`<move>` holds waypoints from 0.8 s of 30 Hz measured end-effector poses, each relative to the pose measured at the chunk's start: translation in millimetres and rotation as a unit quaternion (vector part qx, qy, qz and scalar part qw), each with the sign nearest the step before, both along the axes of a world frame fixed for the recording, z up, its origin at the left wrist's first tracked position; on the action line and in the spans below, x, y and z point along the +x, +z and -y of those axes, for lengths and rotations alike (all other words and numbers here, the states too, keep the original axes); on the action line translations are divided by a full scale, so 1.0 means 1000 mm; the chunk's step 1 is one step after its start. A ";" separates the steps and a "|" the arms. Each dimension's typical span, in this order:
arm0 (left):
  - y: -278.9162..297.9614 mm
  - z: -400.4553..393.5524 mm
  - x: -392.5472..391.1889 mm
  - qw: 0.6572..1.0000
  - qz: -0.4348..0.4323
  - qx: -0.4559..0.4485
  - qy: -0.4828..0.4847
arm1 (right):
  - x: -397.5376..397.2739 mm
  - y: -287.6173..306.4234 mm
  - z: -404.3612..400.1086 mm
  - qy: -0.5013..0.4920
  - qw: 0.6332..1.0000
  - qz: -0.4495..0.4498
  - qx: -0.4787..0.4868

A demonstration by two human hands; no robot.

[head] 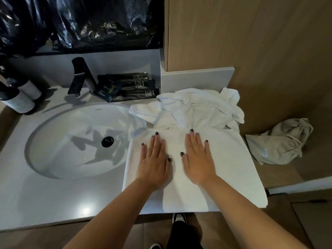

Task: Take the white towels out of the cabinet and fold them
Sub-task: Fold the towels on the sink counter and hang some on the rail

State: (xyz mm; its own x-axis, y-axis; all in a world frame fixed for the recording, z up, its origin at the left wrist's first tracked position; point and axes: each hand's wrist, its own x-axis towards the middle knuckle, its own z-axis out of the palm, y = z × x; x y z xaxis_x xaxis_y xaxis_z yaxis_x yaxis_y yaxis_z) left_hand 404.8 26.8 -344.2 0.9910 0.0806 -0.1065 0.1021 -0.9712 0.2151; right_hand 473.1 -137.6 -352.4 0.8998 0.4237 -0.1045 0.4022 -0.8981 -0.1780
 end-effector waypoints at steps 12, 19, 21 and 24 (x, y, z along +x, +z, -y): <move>-0.009 0.003 0.011 1.000 -0.010 0.004 -0.022 | 0.041 -0.002 0.104 -0.060 0.997 -0.019 -0.035; -0.004 -0.003 -0.019 0.999 -0.042 0.008 0.004 | 0.047 0.014 0.106 -0.189 0.977 -0.096 0.011; -0.002 -0.003 -0.026 0.999 -0.045 0.007 0.002 | 0.032 0.025 0.095 -0.181 0.982 -0.044 0.022; 0.000 0.002 -0.041 0.999 -0.046 -0.011 -0.011 | -0.021 0.033 0.061 -0.073 0.992 0.015 0.100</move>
